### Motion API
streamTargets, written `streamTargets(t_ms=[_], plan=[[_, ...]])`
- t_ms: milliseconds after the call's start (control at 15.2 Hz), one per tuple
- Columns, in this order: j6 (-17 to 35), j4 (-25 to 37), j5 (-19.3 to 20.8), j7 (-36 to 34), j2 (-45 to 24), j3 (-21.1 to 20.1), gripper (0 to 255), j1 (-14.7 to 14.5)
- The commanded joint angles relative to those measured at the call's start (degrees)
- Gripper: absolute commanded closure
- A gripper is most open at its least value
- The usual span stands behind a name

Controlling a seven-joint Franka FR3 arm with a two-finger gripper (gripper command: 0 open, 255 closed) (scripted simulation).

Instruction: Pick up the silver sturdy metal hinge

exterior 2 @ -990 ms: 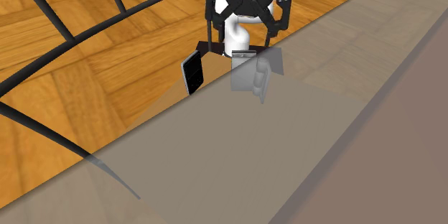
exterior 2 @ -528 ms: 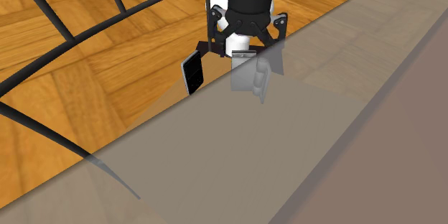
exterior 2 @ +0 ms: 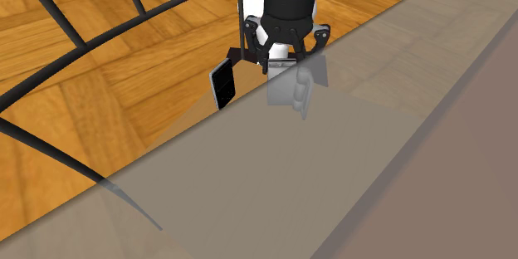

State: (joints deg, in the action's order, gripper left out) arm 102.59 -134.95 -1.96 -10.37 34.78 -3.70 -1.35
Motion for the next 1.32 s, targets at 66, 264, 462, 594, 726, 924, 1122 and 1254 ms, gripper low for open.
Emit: streamTargets(t_ms=[66,264,462,594,726,924,1122,1254], plan=[[0.0,-0.1,0.0,0.0,-0.1,0.0,255,0.0],[-1.7,1.4,0.0,-0.1,0.1,0.0,255,0.0],[-4.0,3.9,0.1,-0.1,-0.1,0.1,255,0.1],[-5.4,5.6,0.1,-0.1,-0.4,0.1,255,0.1],[-6.9,7.4,0.2,-0.1,-0.6,0.1,255,0.1],[-9.1,10.1,0.2,-0.1,-1.1,0.2,255,0.1],[-11.3,12.9,0.3,-0.1,-1.7,0.2,255,0.2],[-11.5,13.0,0.3,-0.1,-1.7,0.2,255,0.2]])
